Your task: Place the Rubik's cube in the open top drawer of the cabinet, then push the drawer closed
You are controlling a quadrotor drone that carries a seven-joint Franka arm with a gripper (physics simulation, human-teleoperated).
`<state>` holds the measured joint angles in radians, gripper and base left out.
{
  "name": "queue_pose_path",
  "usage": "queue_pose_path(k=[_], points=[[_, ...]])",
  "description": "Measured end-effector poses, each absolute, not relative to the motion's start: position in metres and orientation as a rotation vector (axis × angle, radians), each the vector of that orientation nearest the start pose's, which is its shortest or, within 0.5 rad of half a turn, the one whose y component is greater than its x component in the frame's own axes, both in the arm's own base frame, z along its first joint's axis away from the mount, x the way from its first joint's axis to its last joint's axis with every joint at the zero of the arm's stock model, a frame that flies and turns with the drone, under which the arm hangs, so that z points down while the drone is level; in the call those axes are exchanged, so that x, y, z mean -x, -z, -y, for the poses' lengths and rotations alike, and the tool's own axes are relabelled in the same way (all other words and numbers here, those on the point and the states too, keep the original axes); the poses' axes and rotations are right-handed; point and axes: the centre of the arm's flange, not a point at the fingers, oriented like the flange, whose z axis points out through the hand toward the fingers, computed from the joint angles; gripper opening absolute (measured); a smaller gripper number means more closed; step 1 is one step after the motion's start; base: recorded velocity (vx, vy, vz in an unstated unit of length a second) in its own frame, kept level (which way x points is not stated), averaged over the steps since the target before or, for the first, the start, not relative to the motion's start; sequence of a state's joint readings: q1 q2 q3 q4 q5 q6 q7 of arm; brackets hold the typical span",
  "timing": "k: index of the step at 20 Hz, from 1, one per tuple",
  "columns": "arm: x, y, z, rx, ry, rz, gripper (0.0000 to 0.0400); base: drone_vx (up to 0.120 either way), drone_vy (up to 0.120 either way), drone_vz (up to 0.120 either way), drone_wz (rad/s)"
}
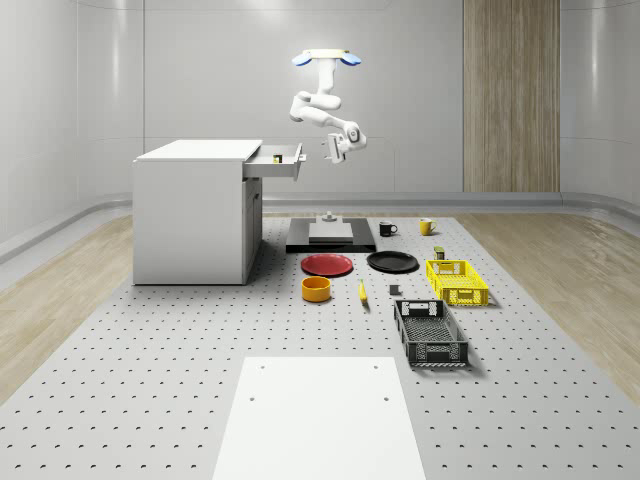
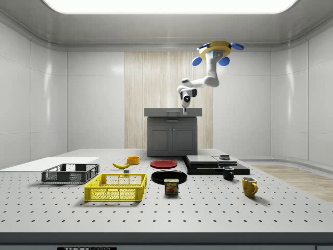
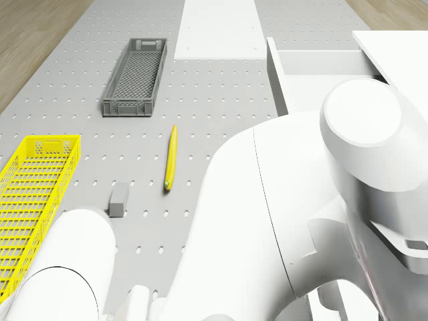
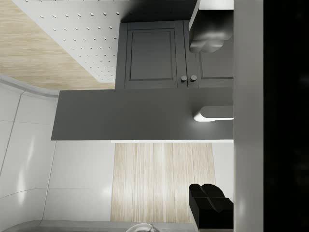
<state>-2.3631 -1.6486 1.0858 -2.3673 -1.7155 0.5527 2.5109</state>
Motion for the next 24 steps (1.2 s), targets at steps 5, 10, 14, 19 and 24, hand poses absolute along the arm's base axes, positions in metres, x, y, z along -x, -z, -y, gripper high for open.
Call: queue_pose_path(k=[5, 10, 14, 19, 24], points=[[-0.320, -0.627, 0.096, 1.426, -0.637, -0.582, 0.0190, 0.000, -0.096, -0.024, 0.000], [-0.320, -0.631, 0.099, 1.459, -0.622, -0.599, 0.0129, 0.000, -0.120, 0.000, 0.000], [-0.320, -0.632, 0.100, 1.471, -0.617, -0.605, 0.0114, 0.000, -0.120, 0.000, 0.000], [-0.320, -0.633, 0.100, 1.478, -0.614, -0.609, 0.0108, 0.000, -0.120, 0.000, 0.000], [-0.320, -0.633, 0.090, 1.480, -0.613, -0.610, 0.0106, 0.000, -0.016, 0.000, 0.000]])
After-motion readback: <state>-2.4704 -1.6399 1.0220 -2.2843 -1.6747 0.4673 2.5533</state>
